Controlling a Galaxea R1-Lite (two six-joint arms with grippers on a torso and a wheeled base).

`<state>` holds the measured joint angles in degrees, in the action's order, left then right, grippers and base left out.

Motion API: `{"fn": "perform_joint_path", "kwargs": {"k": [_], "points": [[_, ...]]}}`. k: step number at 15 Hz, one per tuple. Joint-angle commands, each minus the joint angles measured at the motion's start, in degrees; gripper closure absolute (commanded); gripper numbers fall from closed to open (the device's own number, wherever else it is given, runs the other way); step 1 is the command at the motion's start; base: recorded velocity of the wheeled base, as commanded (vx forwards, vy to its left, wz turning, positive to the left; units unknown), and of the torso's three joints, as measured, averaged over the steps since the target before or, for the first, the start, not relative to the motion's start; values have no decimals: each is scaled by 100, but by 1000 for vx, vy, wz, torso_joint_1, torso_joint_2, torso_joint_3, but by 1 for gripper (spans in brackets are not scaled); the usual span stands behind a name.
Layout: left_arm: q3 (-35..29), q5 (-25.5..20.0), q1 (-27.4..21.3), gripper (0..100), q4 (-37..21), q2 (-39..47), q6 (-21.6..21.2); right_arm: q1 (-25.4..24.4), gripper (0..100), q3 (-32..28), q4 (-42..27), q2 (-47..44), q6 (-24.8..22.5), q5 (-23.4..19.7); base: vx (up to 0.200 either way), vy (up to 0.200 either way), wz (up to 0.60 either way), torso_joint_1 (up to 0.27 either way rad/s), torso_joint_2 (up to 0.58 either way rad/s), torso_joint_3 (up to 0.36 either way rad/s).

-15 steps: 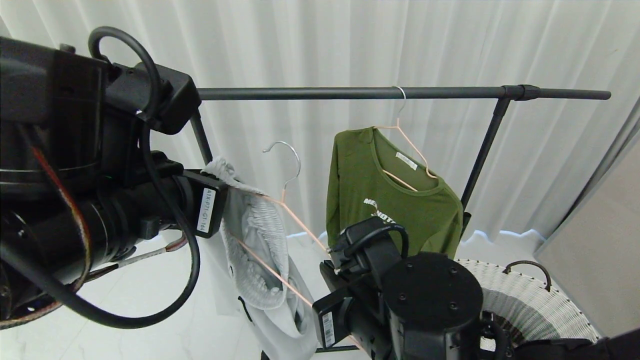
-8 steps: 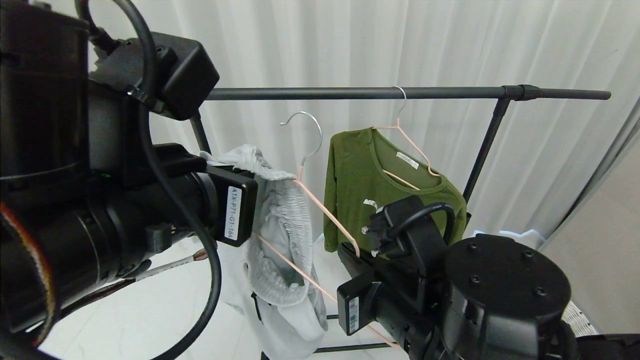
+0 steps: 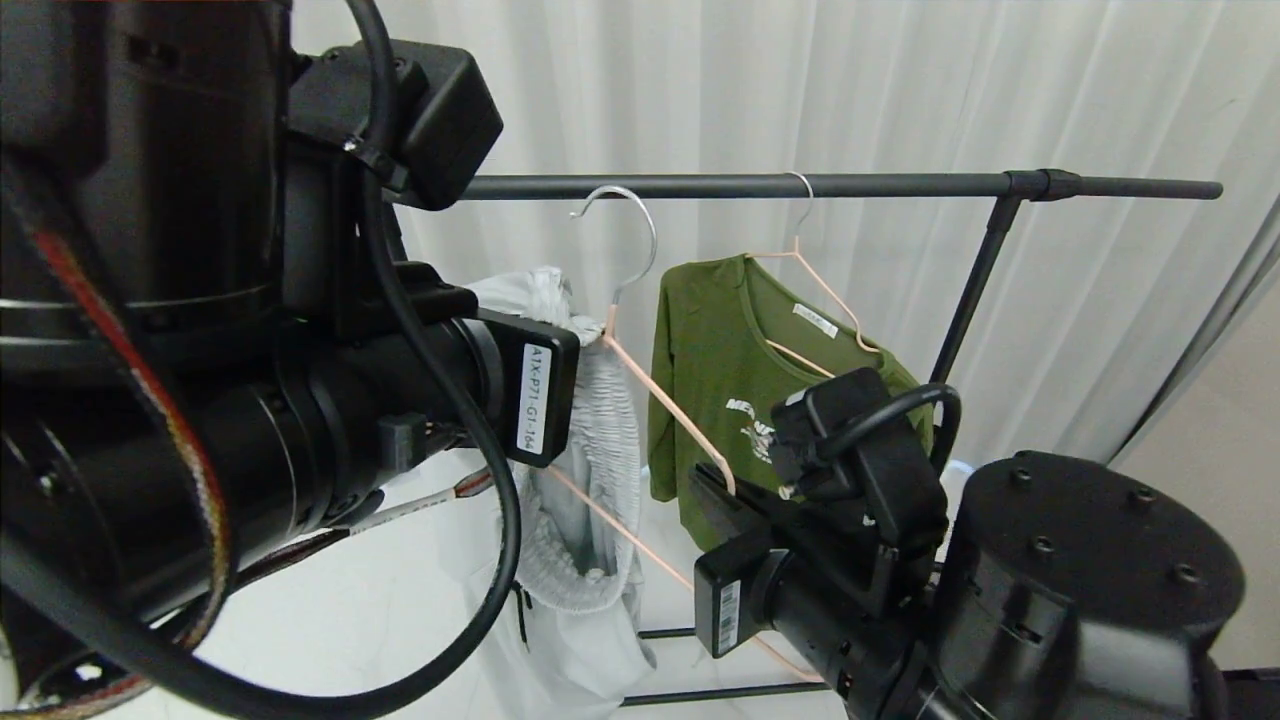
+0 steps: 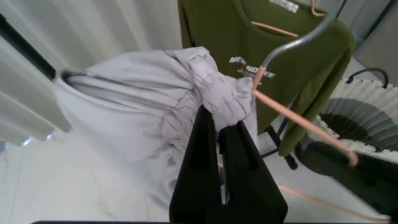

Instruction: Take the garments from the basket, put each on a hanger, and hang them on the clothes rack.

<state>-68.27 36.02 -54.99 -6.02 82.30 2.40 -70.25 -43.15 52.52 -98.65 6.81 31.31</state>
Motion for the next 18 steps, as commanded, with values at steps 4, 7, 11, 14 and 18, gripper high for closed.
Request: {"fn": "perform_joint_path", "kwargs": {"k": [4, 7, 11, 14, 18], "points": [[112, 36, -354, 100, 5, -3, 6, 12, 100, 835, 663, 645, -550, -2, 0, 0, 0, 0, 0, 0], [261, 54, -847, 100, 5, -3, 15, 12, 100, 879, 751, 821, -638, -10, 0, 0, 0, 0, 0, 0], [507, 309, -926, 100, 13, 58, 15, -23, 100, 861, 760, 970, -638, -10, 0, 0, 0, 0, 0, 0], [507, 309, -943, 100, 128, 146, 6, -146, 100, 844, 839, 970, -646, -10, 0, 0, 0, 0, 0, 0], [516, 309, -943, 0, 189, 190, 6, -146, 100, 861, 865, 1084, -699, -10, 0, 0, 0, 0, 0, 0]]}}
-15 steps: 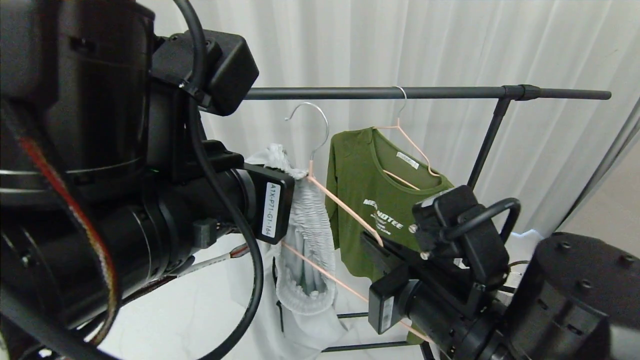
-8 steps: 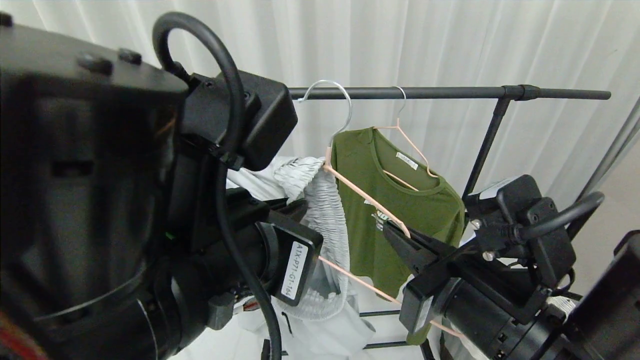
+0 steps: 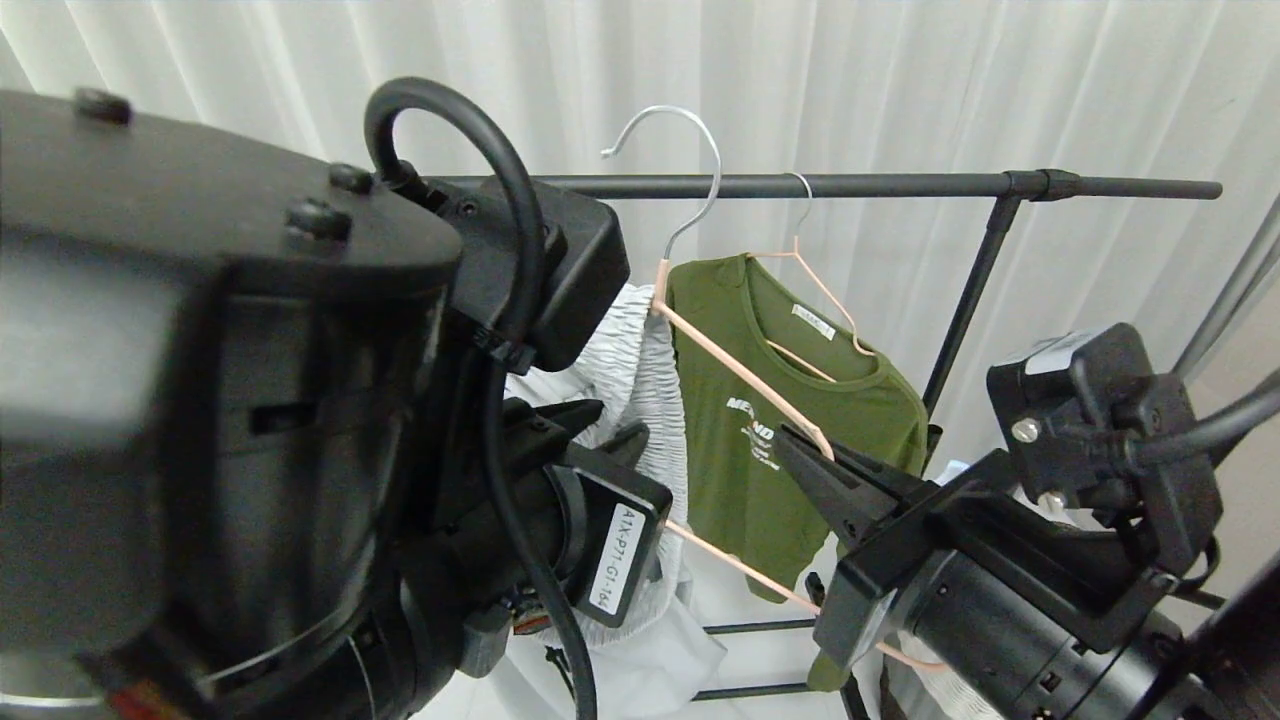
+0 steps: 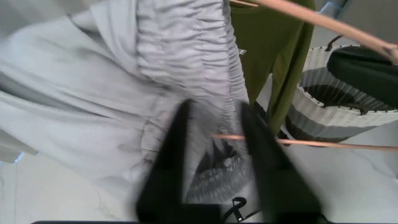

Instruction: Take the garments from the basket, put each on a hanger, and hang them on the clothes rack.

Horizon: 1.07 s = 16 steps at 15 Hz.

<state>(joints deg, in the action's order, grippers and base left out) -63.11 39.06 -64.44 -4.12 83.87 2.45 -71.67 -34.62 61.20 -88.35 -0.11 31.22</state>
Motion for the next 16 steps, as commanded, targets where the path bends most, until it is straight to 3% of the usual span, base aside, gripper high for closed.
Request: {"fn": "perform_joint_path", "kwargs": {"k": [1, 7, 9, 10, 12, 14, 16], "points": [[36, 5, 2, 0, -1, 6, 1, 4, 100, 17, -2, 107, -7, -2, 0, 0, 0, 0, 0, 0], [581, -21, -25, 0, -1, -653, -96, 109, 100, 483, -2, 546, -77, -2, 0, 0, 0, 0, 0, 0], [774, -329, 28, 0, -1, -1206, -641, 109, 100, 746, -2, 757, -138, -2, 0, 0, 0, 0, 0, 0], [906, -1252, 388, 0, -1, -1672, -1256, 109, 100, 913, 6, 863, -200, -2, 0, 0, 0, 0, 0, 0], [1055, -2869, 1654, 0, -1, -2015, -2592, 92, 100, 1080, 50, 960, -261, -2, 0, 0, 0, 0, 0, 0], [976, -4811, 3078, 0, 60, -1945, -3682, 65, 100, 1230, 59, 1030, -288, -2, 0, 0, 0, 0, 0, 0], [774, -6200, 4001, 0, 104, -1576, -4534, 56, 100, 1309, 59, 1100, -367, -11, 0, 0, 0, 0, 0, 0]]}}
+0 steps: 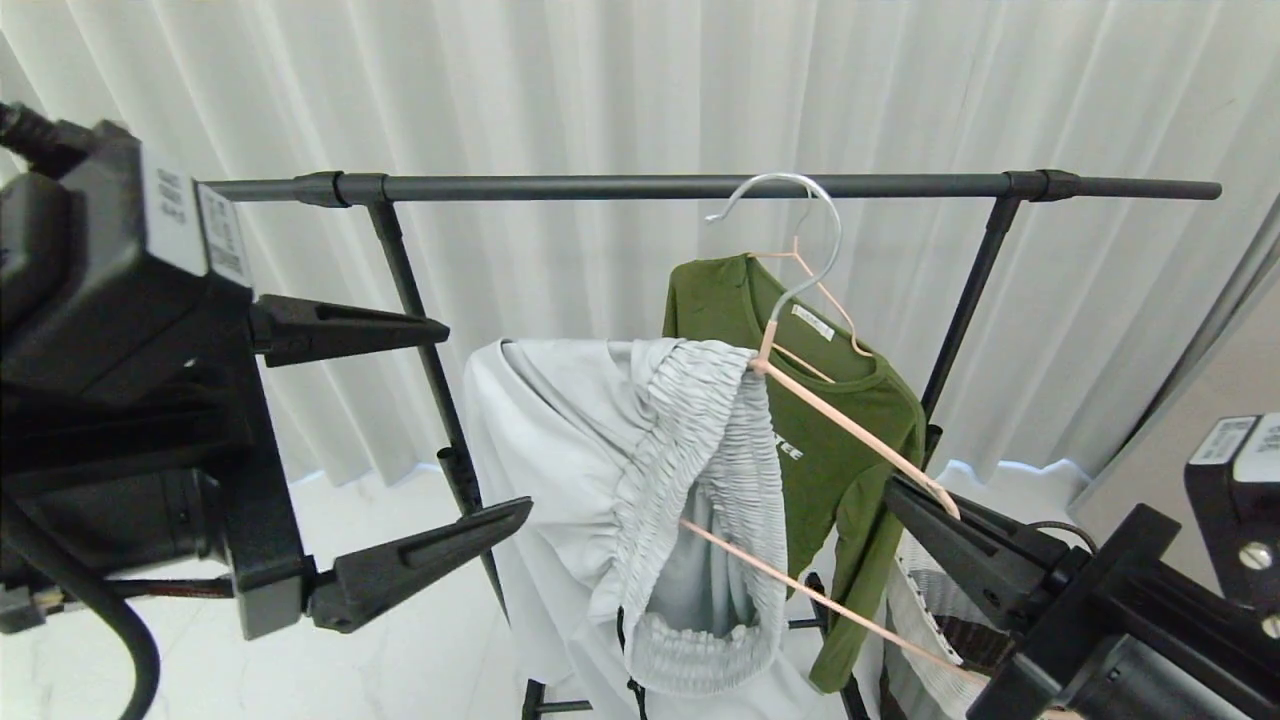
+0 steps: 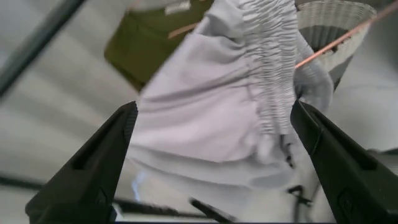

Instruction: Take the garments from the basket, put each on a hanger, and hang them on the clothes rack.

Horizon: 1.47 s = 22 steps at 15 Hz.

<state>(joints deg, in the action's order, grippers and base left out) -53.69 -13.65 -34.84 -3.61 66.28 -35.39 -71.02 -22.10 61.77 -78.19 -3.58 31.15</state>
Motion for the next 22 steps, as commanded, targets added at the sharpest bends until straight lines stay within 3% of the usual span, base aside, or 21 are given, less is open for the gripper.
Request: {"fn": "perform_joint_path", "kwargs": {"k": [1, 8, 19, 20, 22], "points": [[-318, -1298, 1146, 0, 53, 412, -952, -43, 100, 74, 2, 102, -55, -12, 0, 0, 0, 0, 0, 0], [-696, -2071, 478, 0, 53, 1590, -1181, -298, 100, 250, 2, 102, -213, -21, 0, 0, 0, 0, 0, 0], [-933, -2300, 443, 0, 53, 2161, -1181, -492, 100, 321, 90, 85, -292, -21, 0, 0, 0, 0, 0, 0], [-924, -2335, 443, 100, 53, 2161, -1190, -474, 100, 329, 151, 58, -301, -21, 0, 0, 0, 0, 0, 0], [-924, -2344, 443, 100, 53, 2170, -1251, -474, 100, 391, 230, 50, -345, -12, 0, 0, 0, 0, 0, 0]]}}
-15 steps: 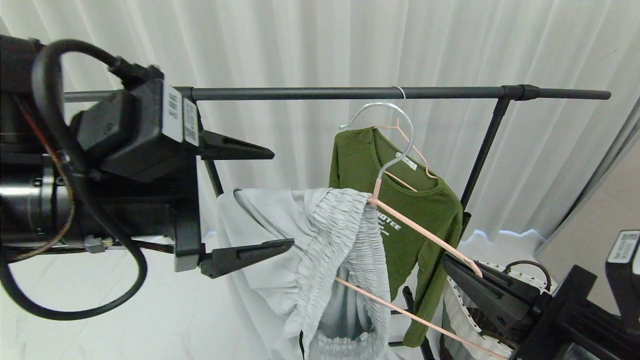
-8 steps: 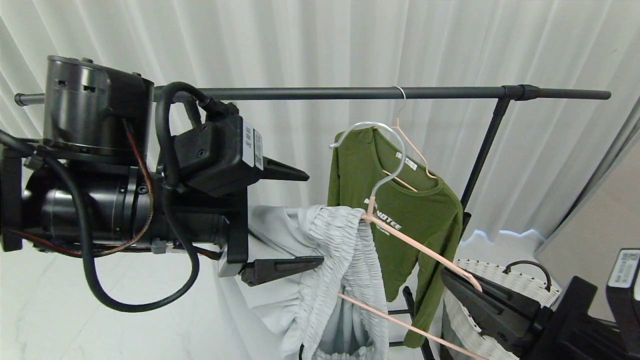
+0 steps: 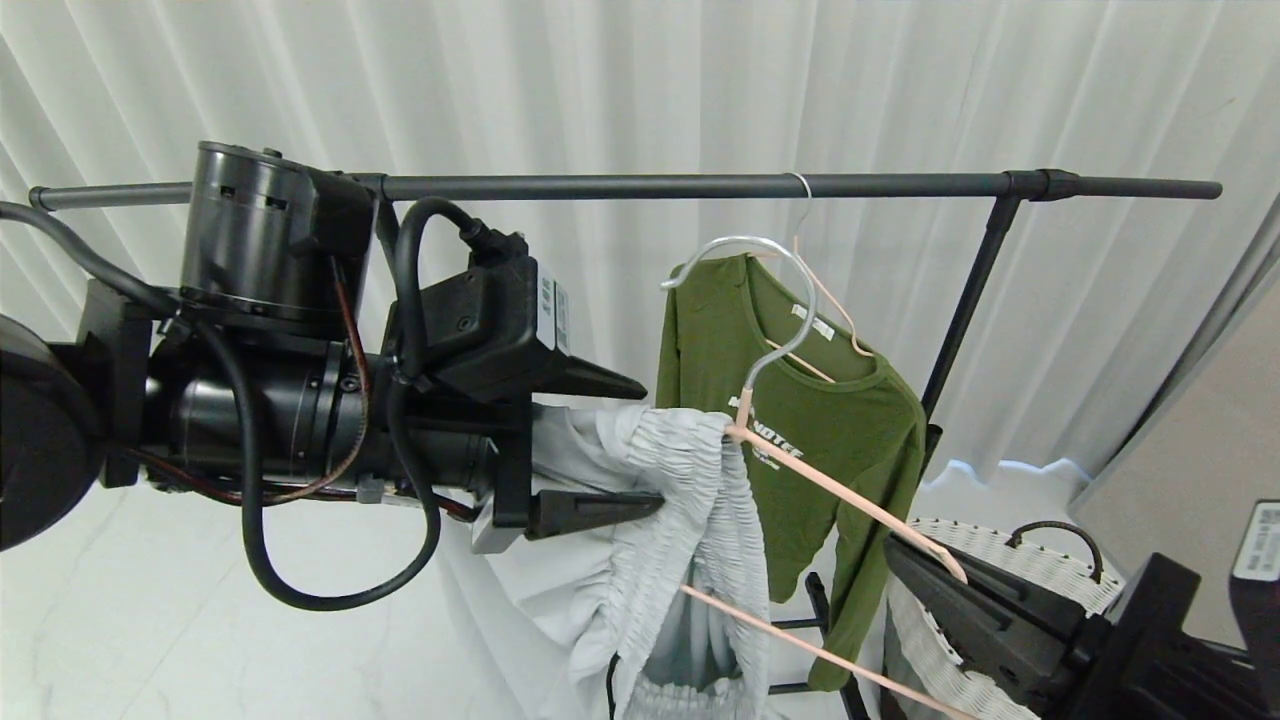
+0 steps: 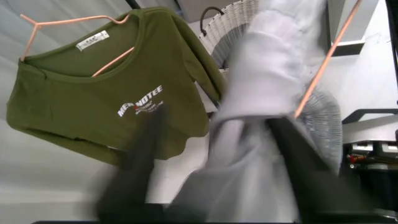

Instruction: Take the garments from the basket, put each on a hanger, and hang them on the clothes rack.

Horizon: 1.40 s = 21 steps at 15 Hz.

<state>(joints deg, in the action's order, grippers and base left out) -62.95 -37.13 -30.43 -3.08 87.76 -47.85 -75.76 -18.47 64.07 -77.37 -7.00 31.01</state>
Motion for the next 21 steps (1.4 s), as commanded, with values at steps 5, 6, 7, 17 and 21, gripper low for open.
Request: {"fn": "perform_joint_path", "kwargs": {"k": [5, 6, 7, 17, 21], "points": [[29, 4, 2, 100, 1, 13, -23, 62, 100, 45, 53, -15, -65, 1, 0, 0, 0, 0, 0, 0], [29, 4, 2, 100, 1, 13, -23, 62, 100, 45, 53, -23, -82, 1, 0, 0, 0, 0, 0, 0], [29, 13, 2, 100, 1, 13, -23, 62, 100, 45, 53, -23, -118, 1, 0, 0, 0, 0, 0, 0], [784, 945, 63, 100, 1055, -84, -190, 1011, 0, 133, 53, 73, -381, -16, 0, 0, 0, 0, 0, 0], [1110, 1947, -51, 100, 1170, -330, 856, 1020, 0, 142, 53, 73, -373, -131, 0, 0, 0, 0, 0, 0]]}}
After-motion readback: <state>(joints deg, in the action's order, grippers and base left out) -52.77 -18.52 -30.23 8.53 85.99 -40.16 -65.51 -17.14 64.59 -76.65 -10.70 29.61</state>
